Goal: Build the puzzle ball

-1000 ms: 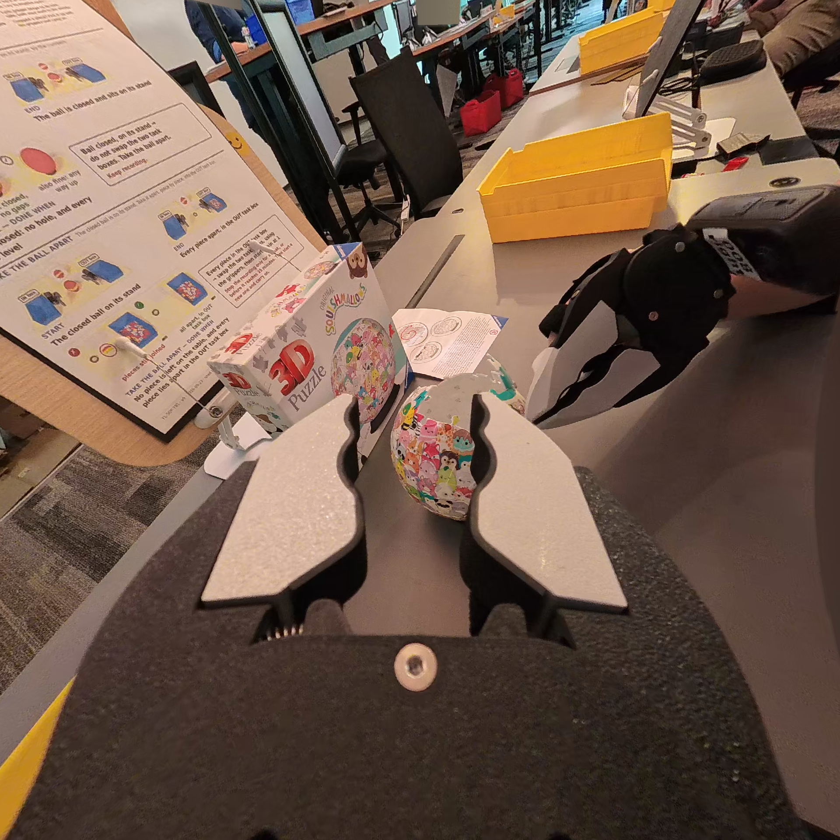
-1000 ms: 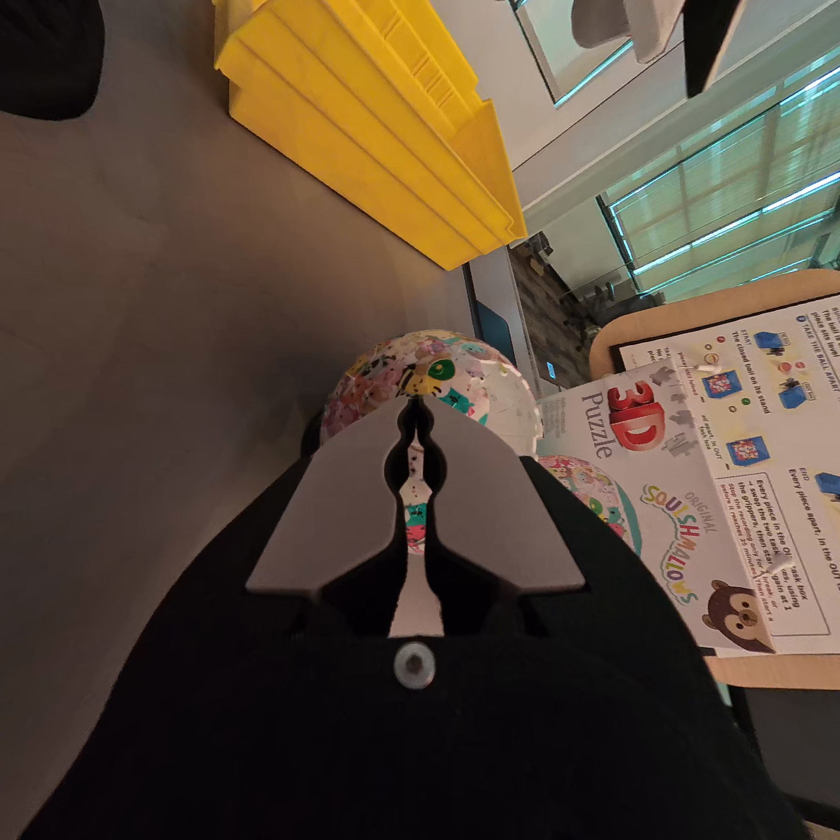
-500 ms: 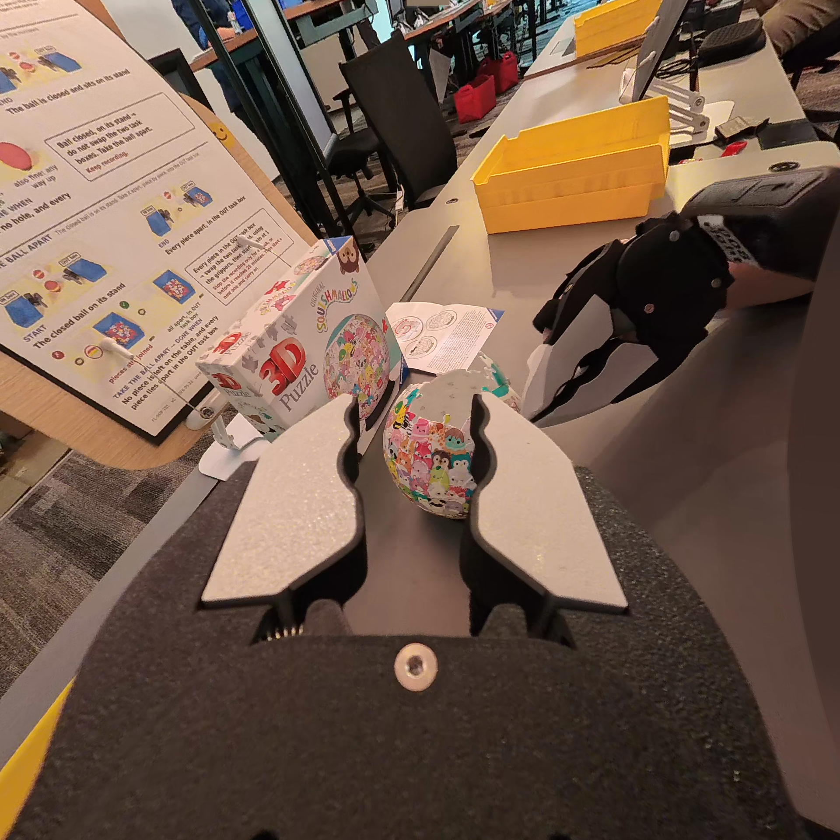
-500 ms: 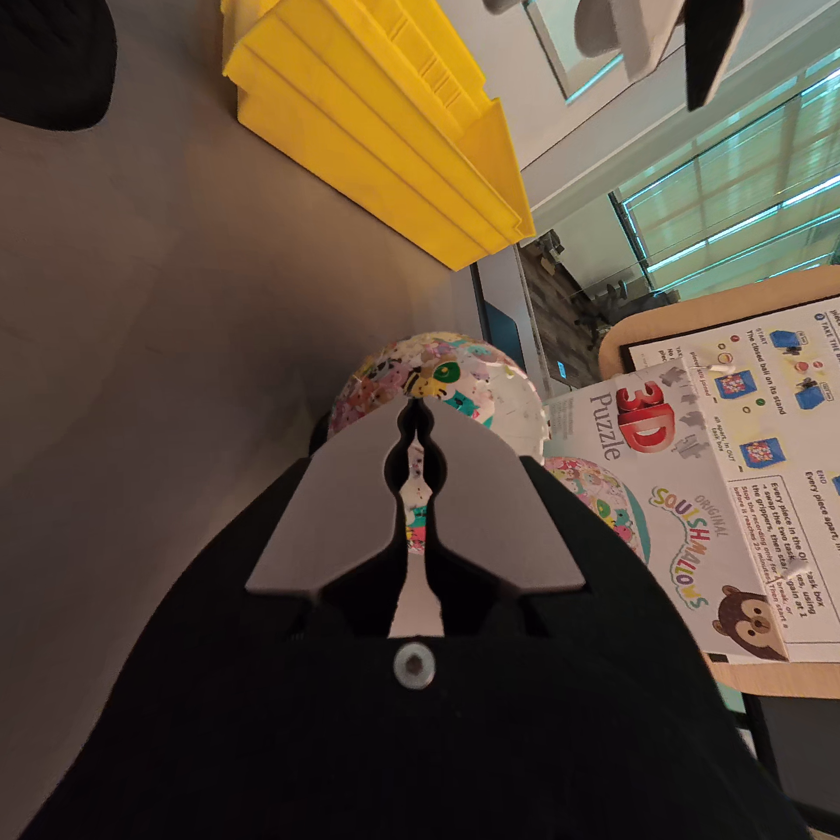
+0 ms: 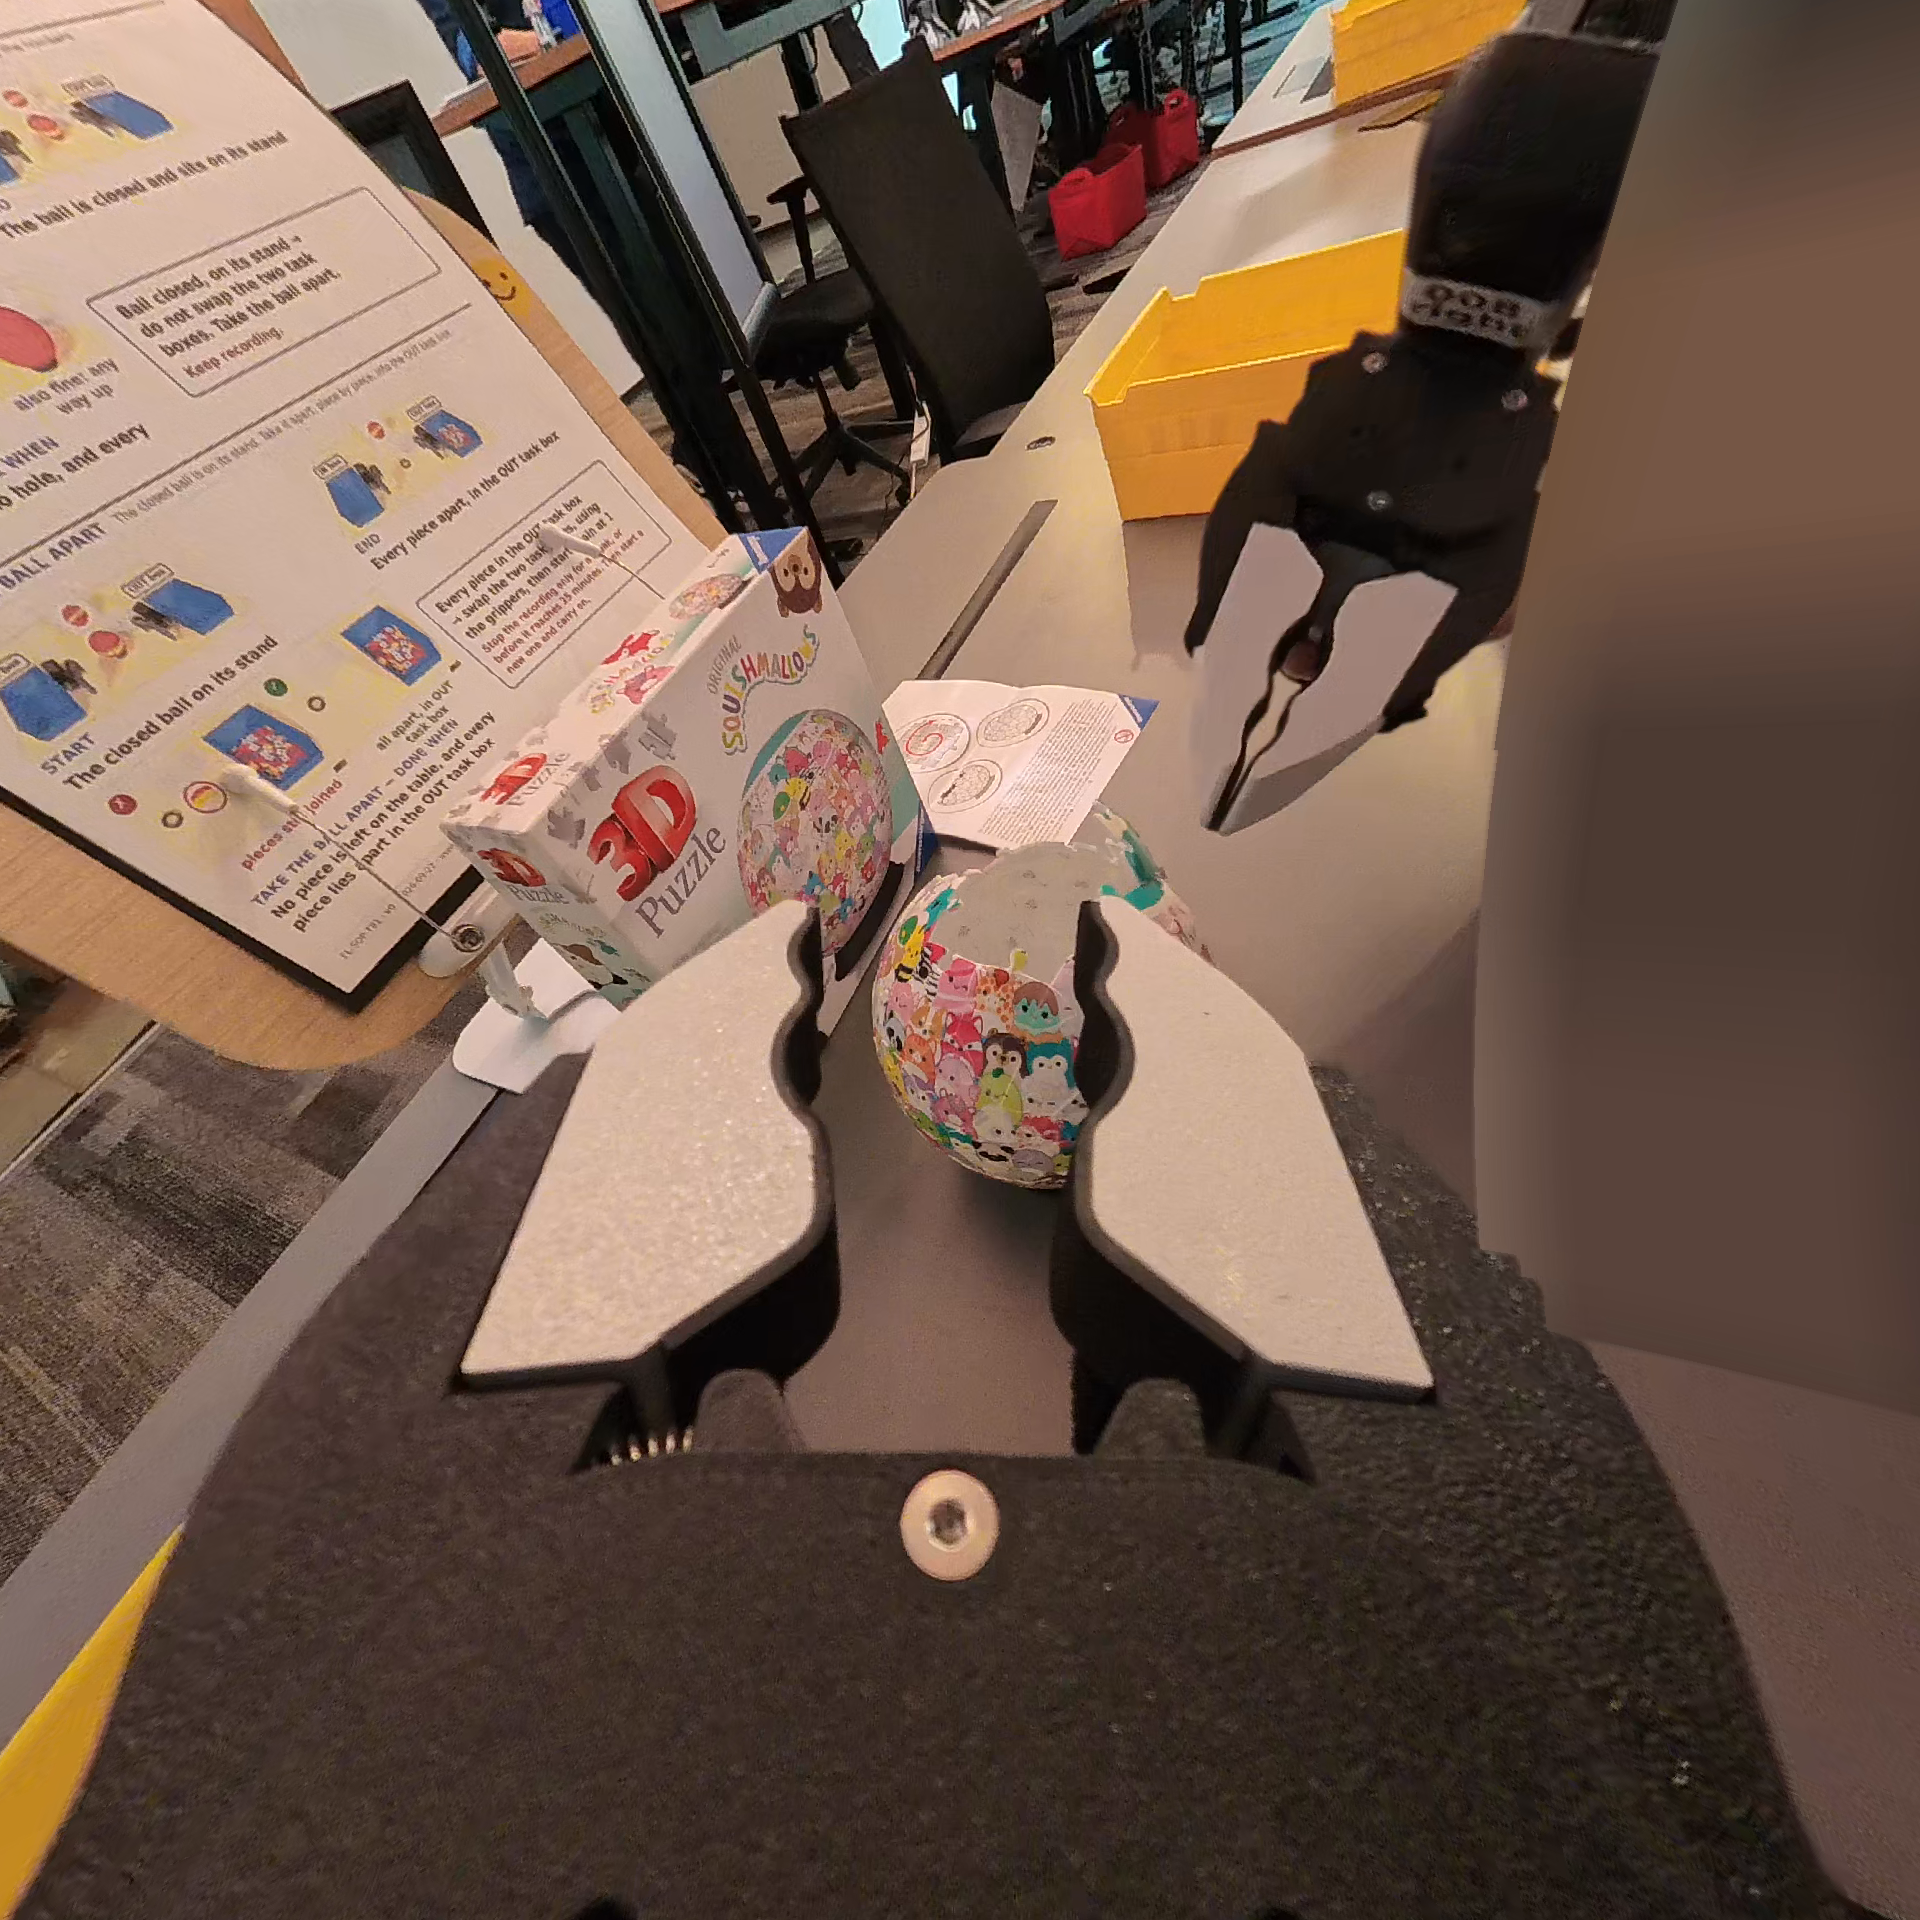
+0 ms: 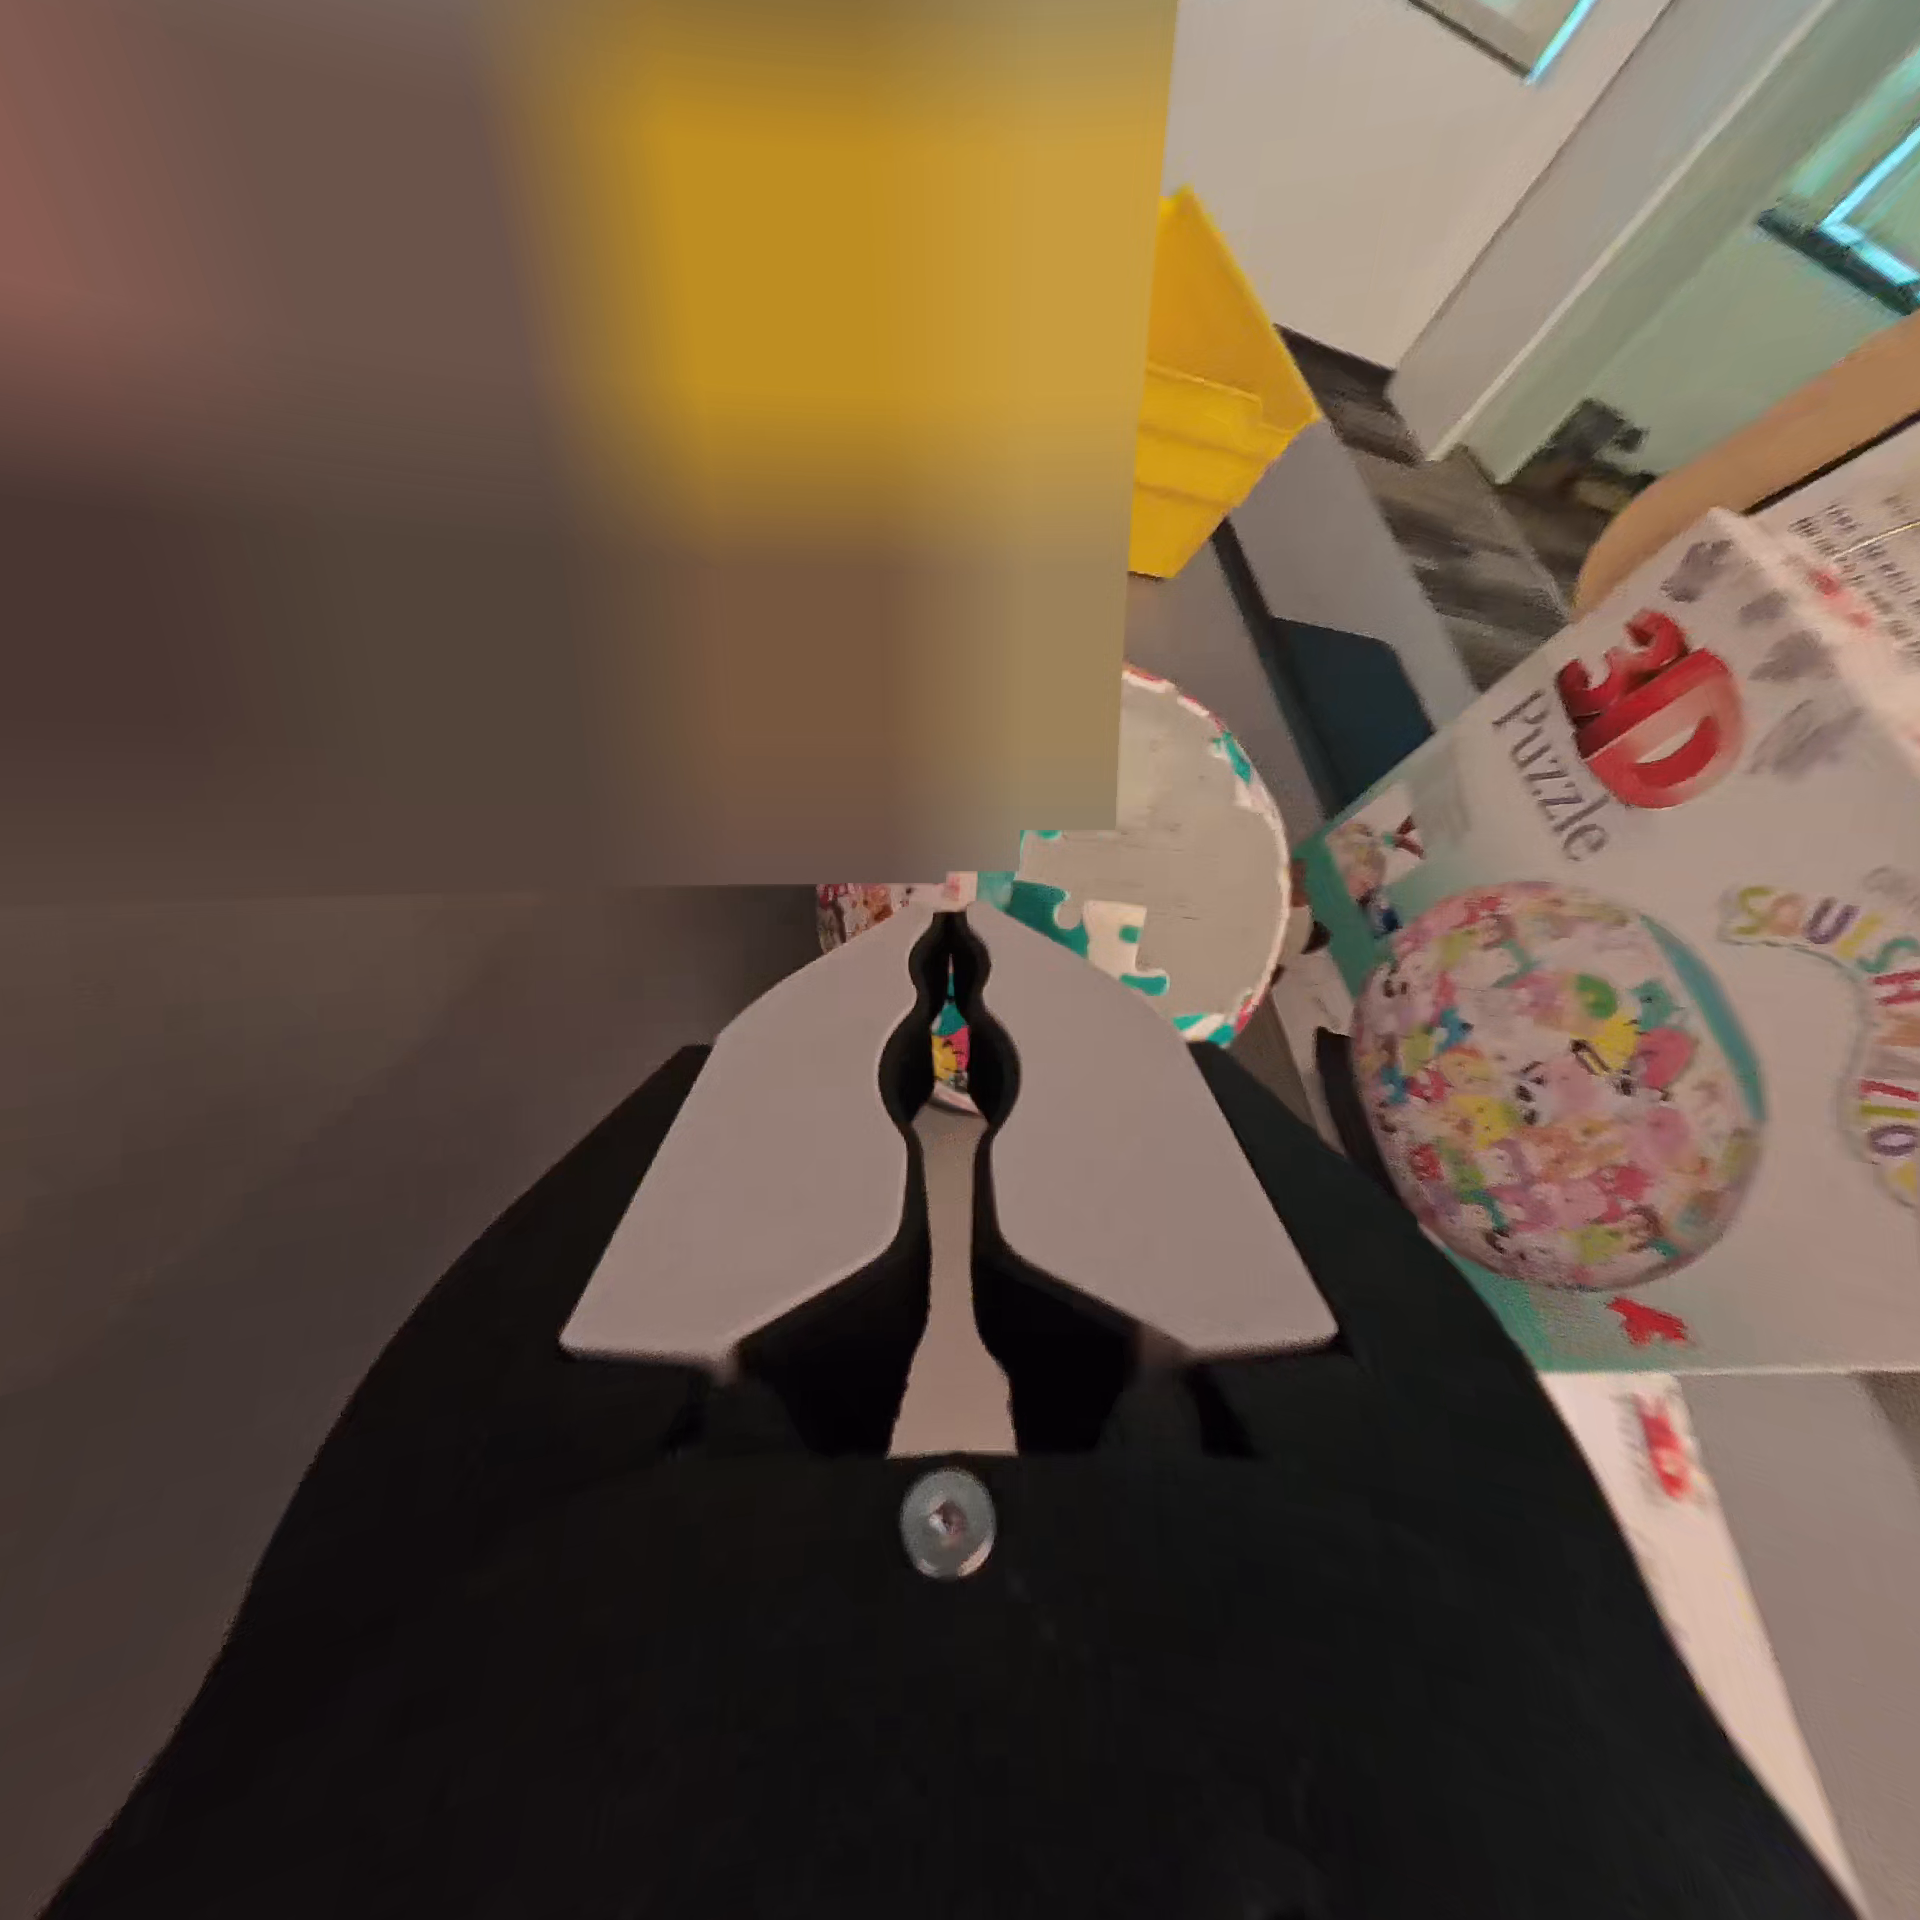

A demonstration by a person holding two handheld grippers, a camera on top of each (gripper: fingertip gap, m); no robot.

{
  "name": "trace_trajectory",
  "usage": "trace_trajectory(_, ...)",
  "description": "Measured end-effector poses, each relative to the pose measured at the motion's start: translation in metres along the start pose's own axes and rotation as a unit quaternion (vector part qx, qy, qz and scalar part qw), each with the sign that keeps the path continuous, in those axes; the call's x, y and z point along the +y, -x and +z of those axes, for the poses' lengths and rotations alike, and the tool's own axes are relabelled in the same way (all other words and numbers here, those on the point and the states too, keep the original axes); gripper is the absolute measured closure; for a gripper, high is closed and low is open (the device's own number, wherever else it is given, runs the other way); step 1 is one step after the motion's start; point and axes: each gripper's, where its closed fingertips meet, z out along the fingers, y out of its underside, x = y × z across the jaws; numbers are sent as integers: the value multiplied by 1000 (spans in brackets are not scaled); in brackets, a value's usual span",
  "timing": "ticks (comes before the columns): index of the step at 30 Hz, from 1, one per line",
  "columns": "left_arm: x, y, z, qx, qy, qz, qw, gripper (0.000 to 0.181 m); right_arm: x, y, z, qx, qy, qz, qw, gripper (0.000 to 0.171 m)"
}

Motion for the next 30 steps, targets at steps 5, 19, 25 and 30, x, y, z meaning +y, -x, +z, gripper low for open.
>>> trace_trajectory(5, 2, -6, 15, -25, 34, -1, 999, 135, -21, -10, -11, -75, -47, 29, 996, 155)
trace_trajectory(19, 48, -80, 28, -288, -18, -106, 952, 138, -17, -11, 17, -351, 191, 141, 906, 133)
trace_trajectory(25, 45, -103, 47, -266, -60, -117, 955, 142, -16, -5, 22, -410, 266, 179, 854, 135)
trace_trajectory(30, 42, -103, 39, -266, -85, -130, 951, 142, -3, -16, 36, -376, 319, 156, 856, 125)
